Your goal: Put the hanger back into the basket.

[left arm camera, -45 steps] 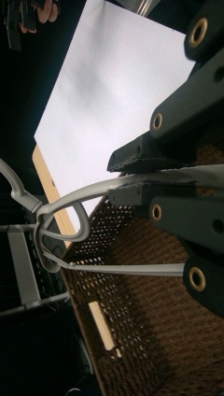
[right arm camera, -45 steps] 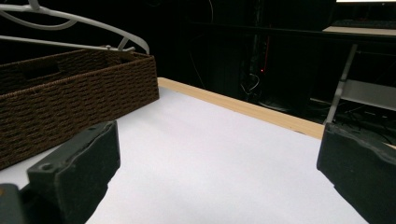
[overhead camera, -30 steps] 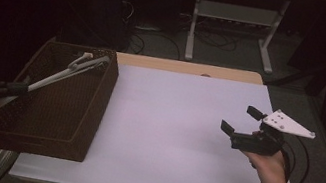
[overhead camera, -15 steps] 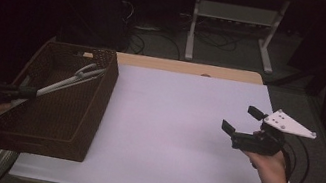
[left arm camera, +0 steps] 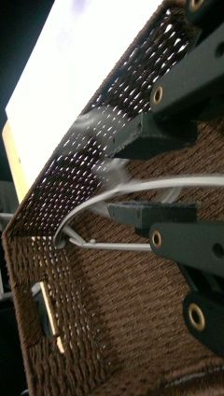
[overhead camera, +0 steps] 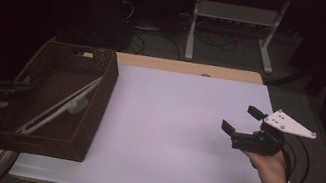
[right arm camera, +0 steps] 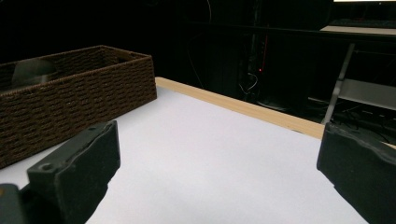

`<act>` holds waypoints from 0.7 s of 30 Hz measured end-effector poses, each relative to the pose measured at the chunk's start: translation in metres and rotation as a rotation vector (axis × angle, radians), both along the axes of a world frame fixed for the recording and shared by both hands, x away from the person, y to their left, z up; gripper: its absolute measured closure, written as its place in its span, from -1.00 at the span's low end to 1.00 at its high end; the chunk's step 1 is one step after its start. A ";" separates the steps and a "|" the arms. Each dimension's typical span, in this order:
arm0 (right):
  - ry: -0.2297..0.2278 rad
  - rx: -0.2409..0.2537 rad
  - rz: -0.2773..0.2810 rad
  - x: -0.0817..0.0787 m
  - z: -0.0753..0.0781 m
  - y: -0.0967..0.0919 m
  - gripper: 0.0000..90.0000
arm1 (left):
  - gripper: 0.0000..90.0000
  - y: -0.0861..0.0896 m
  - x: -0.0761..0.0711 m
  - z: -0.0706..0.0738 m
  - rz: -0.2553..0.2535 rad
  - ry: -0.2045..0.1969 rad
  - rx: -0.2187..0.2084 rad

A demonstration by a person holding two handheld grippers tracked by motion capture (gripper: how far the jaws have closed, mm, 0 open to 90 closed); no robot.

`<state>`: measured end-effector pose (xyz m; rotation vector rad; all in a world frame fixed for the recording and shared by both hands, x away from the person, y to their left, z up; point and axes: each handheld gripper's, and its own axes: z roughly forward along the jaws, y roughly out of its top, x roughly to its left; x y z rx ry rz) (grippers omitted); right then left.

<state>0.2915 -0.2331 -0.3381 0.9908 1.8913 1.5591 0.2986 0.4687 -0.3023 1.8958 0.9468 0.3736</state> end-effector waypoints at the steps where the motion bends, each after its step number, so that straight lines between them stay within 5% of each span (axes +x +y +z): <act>1: 0.001 0.000 -0.001 0.000 0.000 0.000 -1.00 | 0.35 -0.001 0.000 0.000 0.004 -0.003 -0.007; 9: -0.001 0.002 -0.004 0.000 0.000 -0.002 -1.00 | -0.02 -0.013 0.000 0.008 -0.006 -0.039 -0.036; 21: -0.006 0.011 0.015 0.002 0.001 -0.001 -1.00 | -0.50 -0.068 0.002 0.026 -0.060 -0.131 -0.090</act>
